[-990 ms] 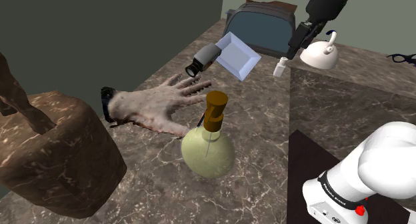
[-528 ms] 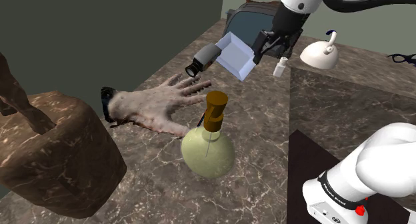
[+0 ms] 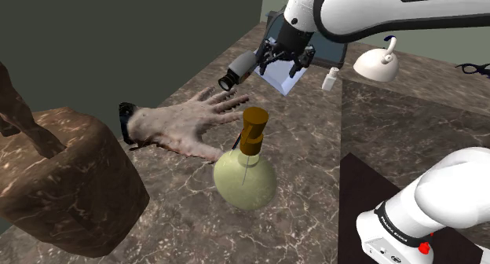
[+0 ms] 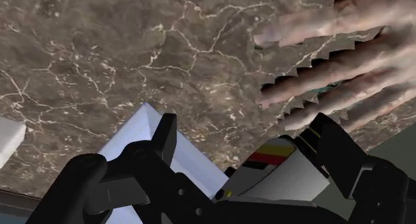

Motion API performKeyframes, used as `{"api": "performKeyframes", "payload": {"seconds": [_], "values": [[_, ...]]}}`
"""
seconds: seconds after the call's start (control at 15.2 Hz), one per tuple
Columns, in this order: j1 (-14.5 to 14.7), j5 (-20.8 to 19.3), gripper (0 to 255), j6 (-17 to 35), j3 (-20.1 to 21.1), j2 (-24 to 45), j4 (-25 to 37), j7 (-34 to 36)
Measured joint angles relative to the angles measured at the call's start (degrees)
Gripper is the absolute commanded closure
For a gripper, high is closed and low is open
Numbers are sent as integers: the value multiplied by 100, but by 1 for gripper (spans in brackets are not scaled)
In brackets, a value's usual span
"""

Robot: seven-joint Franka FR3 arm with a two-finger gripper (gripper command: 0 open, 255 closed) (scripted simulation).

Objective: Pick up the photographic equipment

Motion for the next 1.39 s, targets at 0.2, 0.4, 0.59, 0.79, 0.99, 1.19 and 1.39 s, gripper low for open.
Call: {"api": "performKeyframes", "payload": {"seconds": [0.2,0.4,0.59,0.79,0.99,1.19,1.39], "values": [[-276,-223,0,434,319,519,249,935],[-551,-620,0,704,643,1137,704,1965],[-774,-1224,0,968,903,1879,1207,3077],[-833,-1882,0,1060,990,2570,1766,4181],[-796,-2241,0,1151,963,2929,1991,4730],[-776,-2387,0,1323,942,3041,1903,4899],[-769,-2491,0,1509,923,3094,1751,5008]]}}
